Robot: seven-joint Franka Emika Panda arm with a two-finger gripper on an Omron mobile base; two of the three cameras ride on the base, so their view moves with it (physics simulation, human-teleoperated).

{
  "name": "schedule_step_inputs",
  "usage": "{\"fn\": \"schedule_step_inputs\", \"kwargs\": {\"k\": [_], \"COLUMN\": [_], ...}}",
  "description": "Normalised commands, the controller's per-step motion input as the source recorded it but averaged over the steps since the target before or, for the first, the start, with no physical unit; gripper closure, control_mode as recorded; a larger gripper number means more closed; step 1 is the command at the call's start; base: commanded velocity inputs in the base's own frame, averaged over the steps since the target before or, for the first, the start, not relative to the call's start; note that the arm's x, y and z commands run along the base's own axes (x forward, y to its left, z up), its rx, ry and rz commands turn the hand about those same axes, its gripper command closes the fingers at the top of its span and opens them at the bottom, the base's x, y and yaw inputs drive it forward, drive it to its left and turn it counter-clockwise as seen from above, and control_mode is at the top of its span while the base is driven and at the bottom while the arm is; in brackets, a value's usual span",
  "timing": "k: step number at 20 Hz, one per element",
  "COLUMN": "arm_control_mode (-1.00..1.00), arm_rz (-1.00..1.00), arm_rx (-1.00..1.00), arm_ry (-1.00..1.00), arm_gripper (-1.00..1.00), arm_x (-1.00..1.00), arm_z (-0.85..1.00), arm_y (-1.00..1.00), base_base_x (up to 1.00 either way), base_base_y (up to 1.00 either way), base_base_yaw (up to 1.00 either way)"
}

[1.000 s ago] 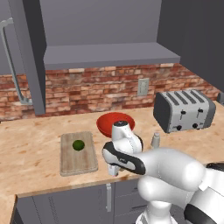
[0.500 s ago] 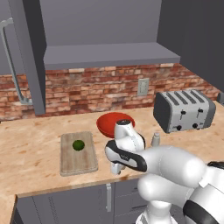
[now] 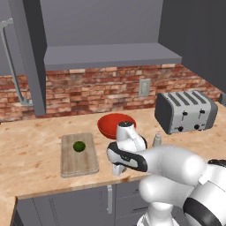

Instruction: Open the cabinet. Place the bowl and condiment on the counter. Then place the lime and garlic on the cutting board.

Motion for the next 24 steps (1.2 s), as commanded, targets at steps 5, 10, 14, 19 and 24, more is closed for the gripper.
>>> {"fn": "schedule_step_inputs", "kwargs": {"k": [5,10,14,19,24], "arm_control_mode": [-1.00,-1.00,-1.00,-1.00,-1.00], "arm_rz": [0.02,0.13,0.30,0.33,0.29], "arm_rx": [0.00,0.00,0.00,0.02,0.03], "arm_ry": [-0.01,-0.04,-0.06,-0.04,0.00], "arm_gripper": [1.00,1.00,1.00,1.00,1.00], "arm_x": [0.04,0.00,0.40,0.49,0.06], "arm_z": [0.04,0.46,0.35,0.28,0.17], "arm_y": [-0.03,0.37,0.68,0.63,0.41], "base_base_x": [0.00,0.00,0.00,0.00,0.00], "base_base_y": [0.00,0.00,0.00,0.00,0.00], "base_base_yaw": [0.00,0.00,0.00,0.00,0.00]}}
